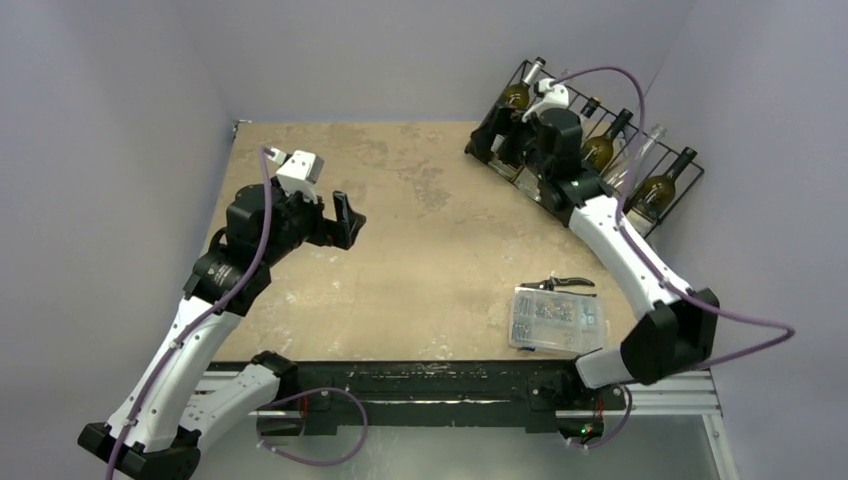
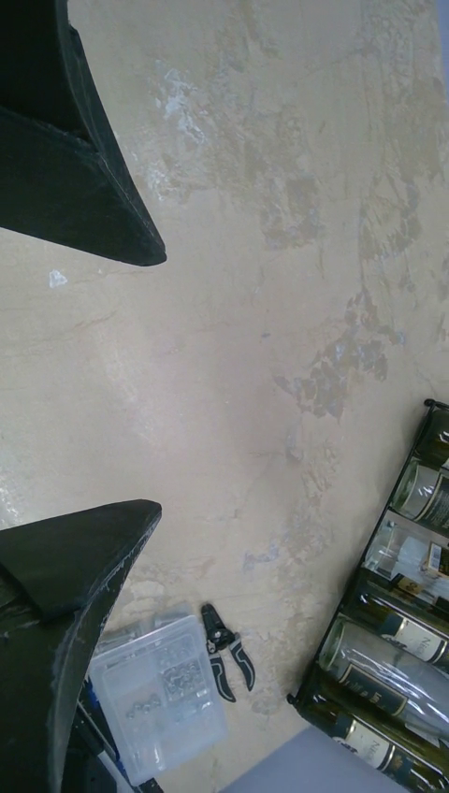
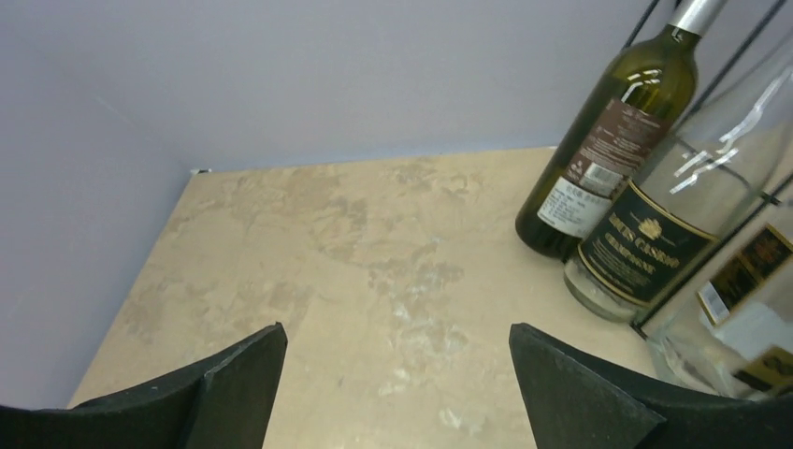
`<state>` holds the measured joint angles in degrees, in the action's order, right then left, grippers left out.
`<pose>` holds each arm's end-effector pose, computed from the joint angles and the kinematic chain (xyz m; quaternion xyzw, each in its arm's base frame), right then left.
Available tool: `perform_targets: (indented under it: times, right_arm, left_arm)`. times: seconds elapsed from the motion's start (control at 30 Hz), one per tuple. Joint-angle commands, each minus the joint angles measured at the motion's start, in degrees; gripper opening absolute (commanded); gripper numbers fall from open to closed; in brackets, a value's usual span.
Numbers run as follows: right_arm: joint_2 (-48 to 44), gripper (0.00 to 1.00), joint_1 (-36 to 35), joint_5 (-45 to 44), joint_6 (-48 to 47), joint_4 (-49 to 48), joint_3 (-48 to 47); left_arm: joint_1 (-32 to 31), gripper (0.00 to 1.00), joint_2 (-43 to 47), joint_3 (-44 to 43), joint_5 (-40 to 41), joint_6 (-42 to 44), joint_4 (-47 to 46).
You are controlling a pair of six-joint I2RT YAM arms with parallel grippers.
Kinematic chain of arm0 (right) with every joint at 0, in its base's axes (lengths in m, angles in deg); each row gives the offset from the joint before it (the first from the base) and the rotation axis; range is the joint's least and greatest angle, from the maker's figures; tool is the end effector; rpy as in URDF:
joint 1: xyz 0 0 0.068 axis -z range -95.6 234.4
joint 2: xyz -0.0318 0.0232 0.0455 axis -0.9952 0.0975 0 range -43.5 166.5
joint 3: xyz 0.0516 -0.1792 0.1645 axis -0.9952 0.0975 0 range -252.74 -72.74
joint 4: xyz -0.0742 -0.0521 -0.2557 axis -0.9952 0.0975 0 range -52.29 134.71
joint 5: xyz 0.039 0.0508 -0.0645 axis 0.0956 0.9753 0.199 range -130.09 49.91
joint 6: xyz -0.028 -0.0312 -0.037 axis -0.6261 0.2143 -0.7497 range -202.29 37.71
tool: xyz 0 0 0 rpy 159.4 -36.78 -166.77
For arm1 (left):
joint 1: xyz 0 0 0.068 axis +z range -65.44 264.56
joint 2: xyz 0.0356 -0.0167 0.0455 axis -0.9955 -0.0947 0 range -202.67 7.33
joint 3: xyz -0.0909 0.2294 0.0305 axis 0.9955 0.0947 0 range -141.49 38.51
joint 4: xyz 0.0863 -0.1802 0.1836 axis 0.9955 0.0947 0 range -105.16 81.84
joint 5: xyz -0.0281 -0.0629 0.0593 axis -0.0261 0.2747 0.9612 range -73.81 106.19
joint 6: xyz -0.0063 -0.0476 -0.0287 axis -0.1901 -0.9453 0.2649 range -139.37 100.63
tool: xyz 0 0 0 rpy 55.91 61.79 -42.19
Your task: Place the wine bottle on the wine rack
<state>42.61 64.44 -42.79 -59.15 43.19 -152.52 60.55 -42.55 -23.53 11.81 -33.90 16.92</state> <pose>0.3526 0.1261 0.3604 0.0364 0.7751 0.2146 0.5931 0.1896 -0.0877 0.3703 0.0896 0.8135 -0.2189 0.5312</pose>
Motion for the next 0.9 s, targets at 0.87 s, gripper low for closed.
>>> perform_targets:
  times: [0.87]
  right_arm:
    - [-62.4,0.99,1.0,-5.9,-10.9,16.3,7.9]
  left_arm:
    - [0.4,0.97,33.4,0.3,-1.5,4.3,-13.6]
